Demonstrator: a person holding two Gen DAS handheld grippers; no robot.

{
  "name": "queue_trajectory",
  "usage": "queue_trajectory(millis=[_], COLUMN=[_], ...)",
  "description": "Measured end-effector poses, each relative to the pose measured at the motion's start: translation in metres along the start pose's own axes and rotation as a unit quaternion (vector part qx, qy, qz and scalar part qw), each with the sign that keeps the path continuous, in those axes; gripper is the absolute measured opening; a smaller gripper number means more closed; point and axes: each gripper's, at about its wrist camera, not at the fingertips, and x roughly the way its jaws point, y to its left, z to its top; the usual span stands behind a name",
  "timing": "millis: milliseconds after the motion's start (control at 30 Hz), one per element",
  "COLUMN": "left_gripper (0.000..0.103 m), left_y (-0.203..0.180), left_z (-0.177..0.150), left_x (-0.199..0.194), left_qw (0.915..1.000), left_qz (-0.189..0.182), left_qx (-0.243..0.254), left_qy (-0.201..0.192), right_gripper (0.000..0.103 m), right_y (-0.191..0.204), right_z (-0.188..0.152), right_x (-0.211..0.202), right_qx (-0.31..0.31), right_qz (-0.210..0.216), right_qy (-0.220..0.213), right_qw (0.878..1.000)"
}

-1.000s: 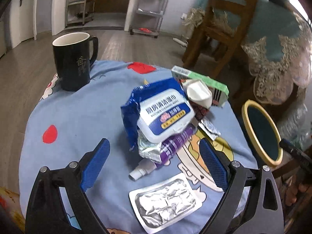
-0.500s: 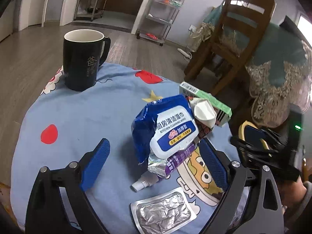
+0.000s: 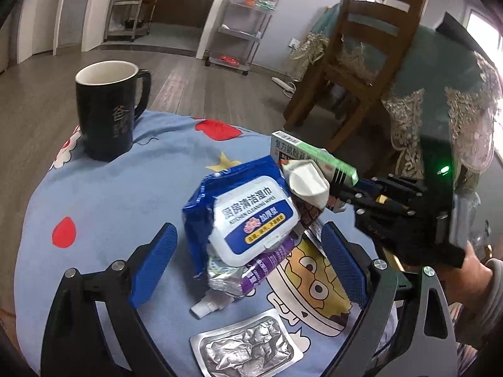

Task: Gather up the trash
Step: 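Grasp the white COLTALIN medicine box with the right gripper while the left grasps a red-white tube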

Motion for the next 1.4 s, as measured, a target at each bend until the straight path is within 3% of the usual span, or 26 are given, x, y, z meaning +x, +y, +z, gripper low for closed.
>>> queue_trajectory(millis=[200, 433, 600, 800, 867, 967, 1100, 1233, 1400], left_gripper=[0.091, 0.091, 0.090, 0.090, 0.090, 0.090, 0.090, 0.090, 0.079], left_y=[-0.020, -0.048, -0.062, -0.054, -0.050, -0.051, -0.077, -0.117, -0.157], left_z=[-0.007, -0.001, 0.007, 0.000, 0.001, 0.006, 0.015, 0.019, 0.014], left_x=[0.008, 0.020, 0.028, 0.011, 0.004, 0.001, 0.013, 0.038, 0.089], left_qw=[0.9989, 0.9969, 0.9961, 0.9945, 0.9941, 0.9947, 0.9926, 0.9870, 0.9701], left_qz=[0.002, 0.000, 0.024, 0.070, 0.080, 0.080, 0.077, 0.067, 0.084], left_qx=[0.045, 0.079, 0.085, 0.077, 0.072, 0.064, 0.093, 0.144, 0.219], left_qy=[0.009, 0.004, 0.007, 0.014, 0.012, 0.011, 0.014, 0.026, 0.060], right_gripper=[0.017, 0.017, 0.017, 0.017, 0.017, 0.017, 0.017, 0.017, 0.017], right_y=[-0.024, -0.051, -0.056, -0.061, -0.063, -0.063, -0.069, -0.084, -0.103], right_z=[-0.020, -0.086, -0.123, -0.151, -0.154, -0.151, -0.153, -0.159, -0.167], right_x=[-0.038, -0.085, -0.106, -0.102, -0.100, -0.104, -0.108, -0.111, -0.112], right_qx=[0.100, 0.241, 0.278, 0.323, 0.339, 0.336, 0.339, 0.365, 0.402], right_qz=[0.041, 0.086, 0.099, 0.104, 0.111, 0.116, 0.119, 0.119, 0.121], right_qy=[-0.040, -0.048, -0.039, -0.031, -0.032, -0.049, -0.060, -0.075, -0.088], right_qw=[0.993, 0.965, 0.955, 0.940, 0.934, 0.933, 0.931, 0.920, 0.903])
